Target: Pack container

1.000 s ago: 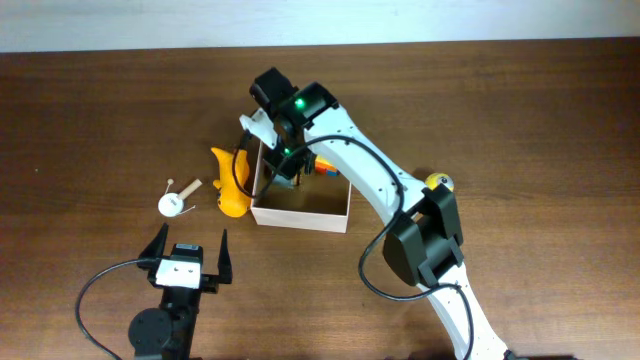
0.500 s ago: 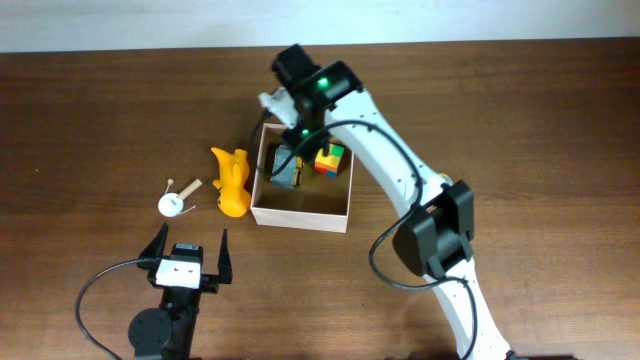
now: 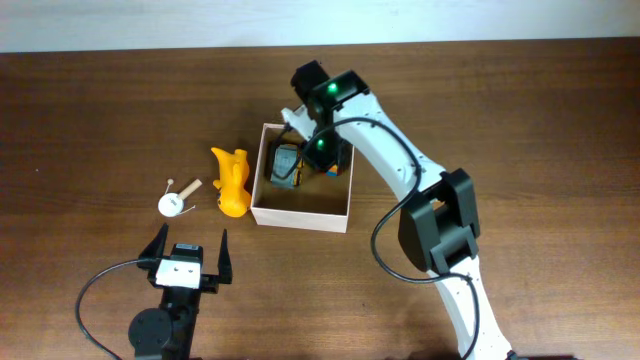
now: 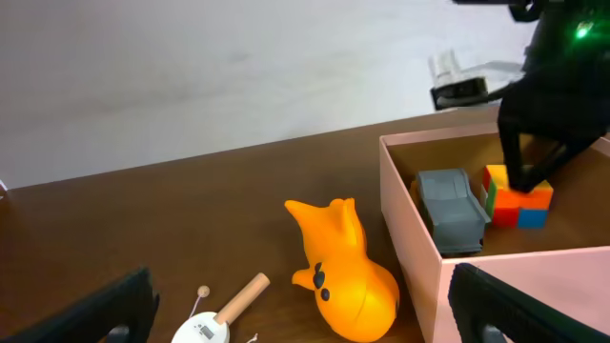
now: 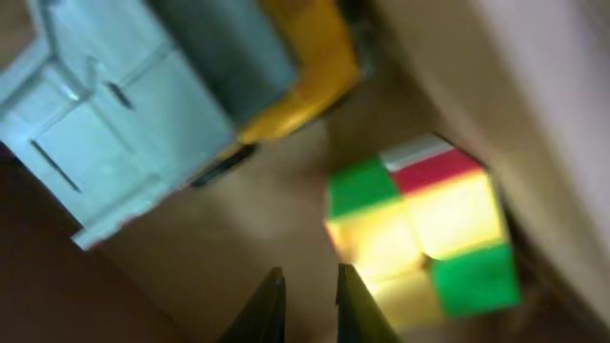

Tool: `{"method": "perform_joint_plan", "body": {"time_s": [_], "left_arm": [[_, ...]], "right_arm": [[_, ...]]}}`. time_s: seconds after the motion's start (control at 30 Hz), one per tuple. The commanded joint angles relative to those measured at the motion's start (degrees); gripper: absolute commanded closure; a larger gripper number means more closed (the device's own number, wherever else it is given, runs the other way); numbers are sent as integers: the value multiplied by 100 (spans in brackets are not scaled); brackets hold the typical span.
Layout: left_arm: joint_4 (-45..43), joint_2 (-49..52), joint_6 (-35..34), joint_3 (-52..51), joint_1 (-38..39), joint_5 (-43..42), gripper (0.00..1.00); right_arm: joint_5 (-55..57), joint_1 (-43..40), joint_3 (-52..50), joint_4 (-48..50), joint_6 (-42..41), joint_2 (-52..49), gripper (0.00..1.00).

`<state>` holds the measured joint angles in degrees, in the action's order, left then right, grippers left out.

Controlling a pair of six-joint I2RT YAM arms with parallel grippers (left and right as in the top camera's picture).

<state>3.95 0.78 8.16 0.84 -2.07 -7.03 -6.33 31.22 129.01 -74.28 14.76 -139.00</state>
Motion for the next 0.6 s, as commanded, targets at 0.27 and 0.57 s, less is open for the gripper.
{"method": "perform_joint_plan", "body": {"time_s": [0.27, 0.57], "left_arm": [[15, -48, 94, -31, -20, 42, 1], [15, -48, 94, -31, -17, 42, 1]], "right_arm": [[-323, 173, -151, 317, -63, -35, 85], [-380, 216, -151, 664, -63, -35, 85]]}}
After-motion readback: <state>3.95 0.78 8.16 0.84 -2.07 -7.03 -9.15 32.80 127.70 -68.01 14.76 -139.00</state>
